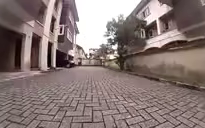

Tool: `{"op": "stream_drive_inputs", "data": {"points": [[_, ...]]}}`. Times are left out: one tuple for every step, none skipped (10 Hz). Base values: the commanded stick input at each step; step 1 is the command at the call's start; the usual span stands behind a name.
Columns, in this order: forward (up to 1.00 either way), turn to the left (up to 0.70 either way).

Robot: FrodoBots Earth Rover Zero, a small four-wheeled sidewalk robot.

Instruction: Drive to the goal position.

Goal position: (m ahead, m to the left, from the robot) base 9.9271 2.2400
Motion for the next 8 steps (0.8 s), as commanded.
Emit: {"op": "stream_drive_inputs", "data": {"points": [[0.70, 0.00], [0.70, 0.00], [0.70, 0.00], [0.70, 0.00], [0.70, 0.00], [0.70, 0.00], [0.70, 0.00], [0.70, 0.00]]}}
